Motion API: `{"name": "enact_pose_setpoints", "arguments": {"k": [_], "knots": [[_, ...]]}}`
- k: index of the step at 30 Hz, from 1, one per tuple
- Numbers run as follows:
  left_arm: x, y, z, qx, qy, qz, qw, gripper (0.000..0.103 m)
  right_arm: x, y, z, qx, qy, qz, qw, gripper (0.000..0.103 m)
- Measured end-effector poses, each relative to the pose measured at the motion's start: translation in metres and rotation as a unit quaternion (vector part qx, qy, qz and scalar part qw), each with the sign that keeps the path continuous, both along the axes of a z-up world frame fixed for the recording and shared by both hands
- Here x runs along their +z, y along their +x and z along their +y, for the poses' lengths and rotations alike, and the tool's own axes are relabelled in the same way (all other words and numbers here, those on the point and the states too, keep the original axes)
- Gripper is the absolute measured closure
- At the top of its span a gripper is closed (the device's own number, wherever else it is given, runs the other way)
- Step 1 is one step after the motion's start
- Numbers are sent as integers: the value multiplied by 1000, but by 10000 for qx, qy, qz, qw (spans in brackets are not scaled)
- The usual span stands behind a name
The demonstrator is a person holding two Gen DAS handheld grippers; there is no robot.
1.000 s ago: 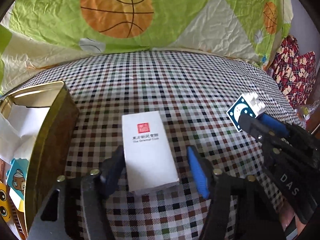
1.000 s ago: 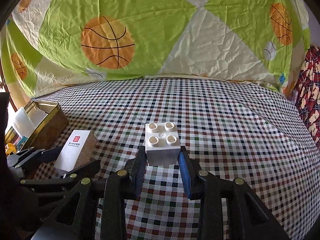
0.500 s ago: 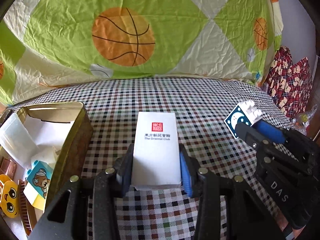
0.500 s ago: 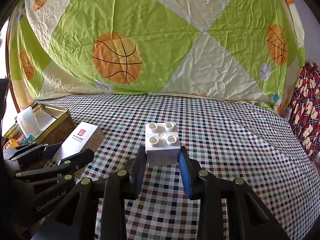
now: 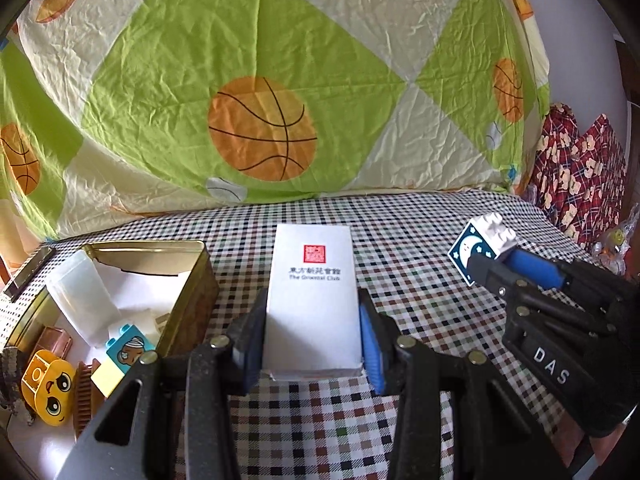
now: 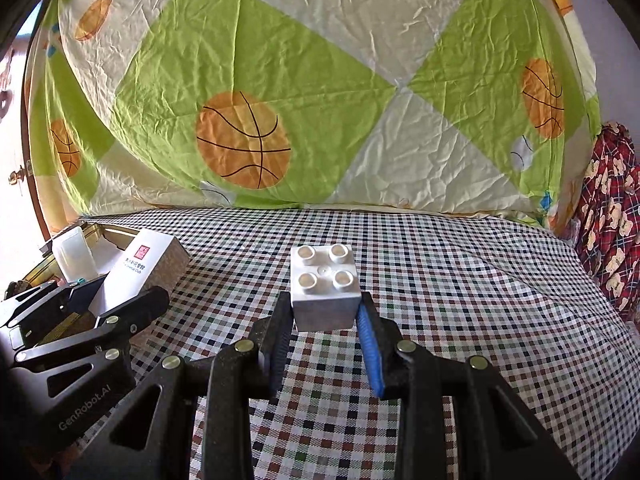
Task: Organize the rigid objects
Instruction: 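Carry white lego block with right tool while left tool carries white box toward tin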
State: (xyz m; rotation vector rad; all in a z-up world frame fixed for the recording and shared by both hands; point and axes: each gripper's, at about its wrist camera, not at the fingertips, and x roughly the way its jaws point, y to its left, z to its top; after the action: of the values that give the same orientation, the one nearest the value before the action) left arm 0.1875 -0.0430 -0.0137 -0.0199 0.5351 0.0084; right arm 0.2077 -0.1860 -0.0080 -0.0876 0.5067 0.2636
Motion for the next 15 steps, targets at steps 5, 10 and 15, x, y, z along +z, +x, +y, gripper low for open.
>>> {"name": "enact_pose_setpoints", "arguments": {"k": [5,10,15], "knots": [[4,-16,3,55,-4,-265,9996,63,2,-5,-4,22,128,-38,9999,69],[9,-33,2,100,101,-563,9983,63,3,-10,-6,27,189,-101,9998,69],[12,-43,8,155,37,-685,9975,63,5,-18,-2,120,152,-251,9995,69]]}}
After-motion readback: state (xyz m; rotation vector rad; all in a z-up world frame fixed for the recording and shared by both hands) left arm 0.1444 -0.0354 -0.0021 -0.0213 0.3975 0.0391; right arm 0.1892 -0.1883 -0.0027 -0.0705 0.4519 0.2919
